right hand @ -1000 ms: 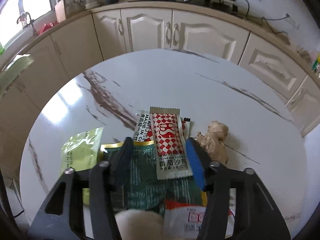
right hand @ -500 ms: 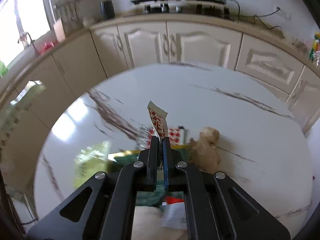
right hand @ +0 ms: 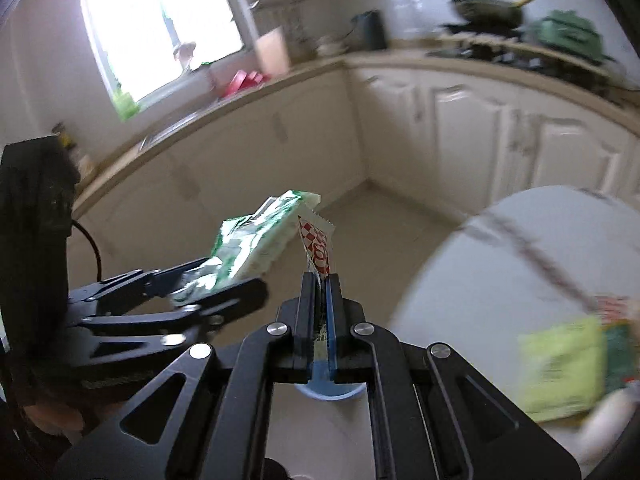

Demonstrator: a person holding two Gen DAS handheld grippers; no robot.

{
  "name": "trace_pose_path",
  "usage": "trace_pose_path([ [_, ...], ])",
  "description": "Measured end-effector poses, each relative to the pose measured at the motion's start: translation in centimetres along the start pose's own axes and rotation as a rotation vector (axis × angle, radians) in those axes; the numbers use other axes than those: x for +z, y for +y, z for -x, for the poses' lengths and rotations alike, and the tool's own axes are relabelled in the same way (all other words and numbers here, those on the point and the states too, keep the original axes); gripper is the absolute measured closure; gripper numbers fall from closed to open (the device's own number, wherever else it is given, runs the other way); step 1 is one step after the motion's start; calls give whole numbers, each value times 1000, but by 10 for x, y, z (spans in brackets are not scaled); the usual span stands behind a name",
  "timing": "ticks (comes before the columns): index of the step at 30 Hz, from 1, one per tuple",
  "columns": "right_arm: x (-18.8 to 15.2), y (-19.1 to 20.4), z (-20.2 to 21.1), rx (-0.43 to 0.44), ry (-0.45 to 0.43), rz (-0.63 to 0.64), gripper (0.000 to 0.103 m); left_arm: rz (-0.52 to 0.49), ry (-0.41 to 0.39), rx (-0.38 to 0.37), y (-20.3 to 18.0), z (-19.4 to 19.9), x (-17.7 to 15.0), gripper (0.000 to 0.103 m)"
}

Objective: Collect trash
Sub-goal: 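Carry wrapper and packet over the blue bucket and open both tools, then return to the table and close the left tool on the lime-green snack bag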

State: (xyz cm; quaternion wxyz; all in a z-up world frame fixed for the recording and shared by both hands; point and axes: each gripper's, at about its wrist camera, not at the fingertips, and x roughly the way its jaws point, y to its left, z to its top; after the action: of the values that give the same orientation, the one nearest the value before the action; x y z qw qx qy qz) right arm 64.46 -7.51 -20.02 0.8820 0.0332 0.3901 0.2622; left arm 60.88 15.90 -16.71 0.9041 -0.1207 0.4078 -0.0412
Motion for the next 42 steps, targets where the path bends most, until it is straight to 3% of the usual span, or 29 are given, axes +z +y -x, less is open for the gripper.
trace_pose_path([
  [5,-17,36,-81,-17,107,29,98,75,96,67,65,-39,-14,40],
  [10,-42,33,-162,-11,250,-28,98,137,207,47,108,-99,-15,40],
  [16,-66,7,-225,15,369,-122,98,184,304,32,142,-164,-1,39],
  [21,-75,-2,-252,32,407,-152,97,198,317,33,163,-191,22,36],
  [24,-76,-4,-256,60,403,-159,95,202,306,48,173,-191,24,36],
  [25,-76,-3,-259,69,403,-163,90,208,300,53,174,-190,27,36],
  [27,-76,-5,-264,92,410,-178,70,211,286,63,173,-185,30,36],
  [28,-75,-4,-262,90,399,-175,50,206,280,67,171,-179,29,36],
  [29,-74,-2,-260,84,384,-168,44,197,267,75,170,-174,32,36],
  [33,-70,9,-239,63,343,-144,42,194,217,79,164,-146,40,36],
  [37,-56,17,-204,-9,288,-119,24,197,130,61,149,-107,54,36],
  [42,-38,34,-121,-68,145,-77,10,169,-27,33,99,-36,72,35],
])
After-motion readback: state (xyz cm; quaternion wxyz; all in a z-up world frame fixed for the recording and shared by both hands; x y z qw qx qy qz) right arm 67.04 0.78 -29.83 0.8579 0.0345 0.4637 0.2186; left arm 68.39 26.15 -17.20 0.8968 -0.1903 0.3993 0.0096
